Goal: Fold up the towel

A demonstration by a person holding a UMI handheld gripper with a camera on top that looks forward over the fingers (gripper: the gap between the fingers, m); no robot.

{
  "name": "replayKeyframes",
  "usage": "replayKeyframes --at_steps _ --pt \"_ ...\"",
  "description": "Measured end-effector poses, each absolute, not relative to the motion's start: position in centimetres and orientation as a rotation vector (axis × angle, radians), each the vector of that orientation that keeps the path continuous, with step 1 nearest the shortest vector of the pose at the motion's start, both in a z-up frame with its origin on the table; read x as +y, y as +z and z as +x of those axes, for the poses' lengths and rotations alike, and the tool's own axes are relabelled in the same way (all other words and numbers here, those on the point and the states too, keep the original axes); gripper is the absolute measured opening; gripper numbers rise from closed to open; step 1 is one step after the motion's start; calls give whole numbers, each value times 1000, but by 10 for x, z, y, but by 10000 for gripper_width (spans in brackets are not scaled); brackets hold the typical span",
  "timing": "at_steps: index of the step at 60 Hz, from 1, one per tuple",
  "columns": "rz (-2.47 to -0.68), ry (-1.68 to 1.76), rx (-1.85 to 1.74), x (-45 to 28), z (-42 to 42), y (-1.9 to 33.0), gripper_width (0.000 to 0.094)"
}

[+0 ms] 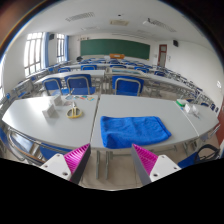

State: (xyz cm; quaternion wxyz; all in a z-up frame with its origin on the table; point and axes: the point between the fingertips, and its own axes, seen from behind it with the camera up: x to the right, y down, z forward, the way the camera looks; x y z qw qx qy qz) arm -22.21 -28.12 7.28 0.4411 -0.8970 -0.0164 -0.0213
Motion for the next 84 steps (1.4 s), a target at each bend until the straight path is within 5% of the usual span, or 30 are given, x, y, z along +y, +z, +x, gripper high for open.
replayKeyframes --at_steps 12,19,28,31,42,53,58,65,71,76,84 --pt "-2253 -113 -128 -186 -244 13 842" --pt "-2289 -110 -128 -161 -240 -11 758" --pt "-2251 -215 -213 -144 -221 -10 206" --pt "-2230 -258 -260 -143 -216 -7 88" --pt "-2280 -89 -224 -145 -228 6 41" --pt "-2188 349 21 -136 -244 105 40" --pt "-2166 412 144 -125 -221 122 38" --pt "-2250 338 228 -125 -152 83 142" --pt "-2322 219 278 -131 -103 51 580" --pt "-2325 105 265 -135 -58 51 778" --pt "-2293 -7 189 -148 -33 82 852"
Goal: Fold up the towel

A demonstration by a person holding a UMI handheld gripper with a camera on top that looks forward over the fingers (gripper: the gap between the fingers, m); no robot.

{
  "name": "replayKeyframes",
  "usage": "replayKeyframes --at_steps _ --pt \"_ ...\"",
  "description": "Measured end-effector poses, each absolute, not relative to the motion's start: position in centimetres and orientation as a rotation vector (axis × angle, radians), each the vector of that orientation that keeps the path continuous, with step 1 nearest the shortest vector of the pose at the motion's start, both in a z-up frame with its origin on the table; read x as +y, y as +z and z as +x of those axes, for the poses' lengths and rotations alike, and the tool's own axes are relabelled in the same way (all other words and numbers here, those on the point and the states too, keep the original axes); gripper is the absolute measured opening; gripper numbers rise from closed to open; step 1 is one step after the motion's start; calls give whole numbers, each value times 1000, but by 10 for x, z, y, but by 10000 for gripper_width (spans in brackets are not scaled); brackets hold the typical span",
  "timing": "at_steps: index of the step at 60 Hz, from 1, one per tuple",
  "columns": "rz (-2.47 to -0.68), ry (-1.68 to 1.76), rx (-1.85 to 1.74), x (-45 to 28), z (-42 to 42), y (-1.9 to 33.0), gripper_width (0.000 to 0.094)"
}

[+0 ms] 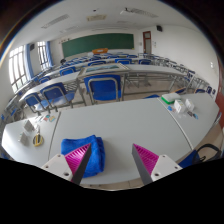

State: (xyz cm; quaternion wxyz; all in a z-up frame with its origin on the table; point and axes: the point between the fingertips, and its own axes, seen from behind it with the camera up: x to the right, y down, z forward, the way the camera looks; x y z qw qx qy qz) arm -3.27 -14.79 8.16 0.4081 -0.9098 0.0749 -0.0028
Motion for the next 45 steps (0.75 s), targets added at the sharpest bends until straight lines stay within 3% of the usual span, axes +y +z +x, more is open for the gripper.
replayKeyframes --at_steps 26,33,45 --pt "-2163 -144 48 -255 -123 234 852" --pt "-2139 -173 34 -294 -143 258 853" --pt "-2146 -183 27 -345 -164 269 854"
